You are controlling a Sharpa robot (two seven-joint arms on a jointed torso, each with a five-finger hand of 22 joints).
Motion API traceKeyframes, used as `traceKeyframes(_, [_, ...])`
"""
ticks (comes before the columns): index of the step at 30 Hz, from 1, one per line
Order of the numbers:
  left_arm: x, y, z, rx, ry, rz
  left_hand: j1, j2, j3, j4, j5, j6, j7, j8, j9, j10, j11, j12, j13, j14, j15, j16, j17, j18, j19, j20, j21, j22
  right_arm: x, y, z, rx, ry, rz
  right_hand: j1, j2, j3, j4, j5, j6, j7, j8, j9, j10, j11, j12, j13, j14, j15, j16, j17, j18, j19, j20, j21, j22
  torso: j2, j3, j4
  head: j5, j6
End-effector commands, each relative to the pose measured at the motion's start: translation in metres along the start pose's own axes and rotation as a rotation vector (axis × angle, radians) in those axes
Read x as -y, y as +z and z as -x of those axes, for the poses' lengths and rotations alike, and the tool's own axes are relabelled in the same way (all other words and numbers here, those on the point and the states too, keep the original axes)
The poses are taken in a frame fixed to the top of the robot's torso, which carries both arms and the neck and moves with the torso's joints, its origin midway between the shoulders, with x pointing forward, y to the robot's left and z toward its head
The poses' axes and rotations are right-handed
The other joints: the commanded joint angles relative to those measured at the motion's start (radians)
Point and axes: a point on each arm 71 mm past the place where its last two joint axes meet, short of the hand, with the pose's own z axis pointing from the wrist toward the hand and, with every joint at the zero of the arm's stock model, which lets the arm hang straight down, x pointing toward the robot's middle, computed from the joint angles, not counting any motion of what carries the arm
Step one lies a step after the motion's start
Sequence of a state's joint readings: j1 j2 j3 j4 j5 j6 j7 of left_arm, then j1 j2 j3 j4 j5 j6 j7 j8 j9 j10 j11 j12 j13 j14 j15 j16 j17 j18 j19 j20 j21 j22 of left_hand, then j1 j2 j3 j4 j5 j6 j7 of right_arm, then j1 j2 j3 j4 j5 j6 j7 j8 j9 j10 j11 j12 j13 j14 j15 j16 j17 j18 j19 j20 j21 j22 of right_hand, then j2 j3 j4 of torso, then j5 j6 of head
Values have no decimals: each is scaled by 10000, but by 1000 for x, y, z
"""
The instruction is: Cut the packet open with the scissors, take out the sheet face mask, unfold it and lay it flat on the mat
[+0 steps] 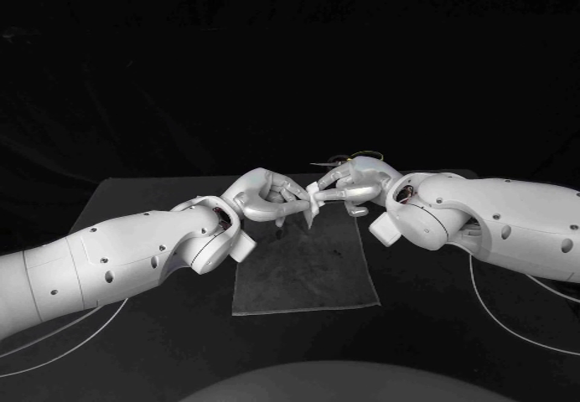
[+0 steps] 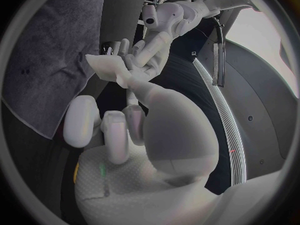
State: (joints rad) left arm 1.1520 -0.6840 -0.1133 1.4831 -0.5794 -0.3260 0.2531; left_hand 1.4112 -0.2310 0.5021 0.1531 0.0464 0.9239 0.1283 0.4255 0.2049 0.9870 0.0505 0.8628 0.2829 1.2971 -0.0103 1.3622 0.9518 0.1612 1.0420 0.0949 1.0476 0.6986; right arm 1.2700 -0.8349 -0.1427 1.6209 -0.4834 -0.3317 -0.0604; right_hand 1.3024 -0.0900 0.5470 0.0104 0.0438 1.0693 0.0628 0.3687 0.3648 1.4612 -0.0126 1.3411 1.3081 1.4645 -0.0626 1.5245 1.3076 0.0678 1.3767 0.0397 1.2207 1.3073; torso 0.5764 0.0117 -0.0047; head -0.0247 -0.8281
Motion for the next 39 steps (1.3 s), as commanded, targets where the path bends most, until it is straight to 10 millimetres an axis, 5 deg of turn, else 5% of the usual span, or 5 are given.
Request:
traceKeyframes(1, [1,1,-3,-265,-102,21,-120,-22,-89,31,19,-74,-3,-63,-18,7,26,76,26,91,15,78,39,59,81,-14,74,21,-1,0,-1,-38,23,74,9,80,24,38,48,58,20,29,409,245,16,-60,1092,895,-82,37,1951,155,-66,10,-31,599,-3,0,-4,3,-1])
traceKeyframes(31, [-2,5,-6,-304,-81,422,-574,-202,-856,483,18,227,-84,-126,17,113,-27,605,404,691,-27,583,1184,-139,855,-35,883,1201,-3,0,-5,-81,-34,164,-19,101,26,43,48,29,17,62,427,248,14,-49,1103,891,-83,24,1933,162,-83,10,-66,584,-1,-8,3,-3,-14])
traceKeyframes(39, [-1,6,-9,-405,-52,395,-337,-23,-1044,544,20,567,-249,3,101,251,-180,920,638,1054,-152,878,1937,-257,1278,-123,1372,1915,-4,0,-6,-103,-61,176,-19,101,26,43,48,29,17,62,427,248,14,-49,1103,891,-83,24,1933,162,-83,10,-66,584,-1,-3,8,3,-35])
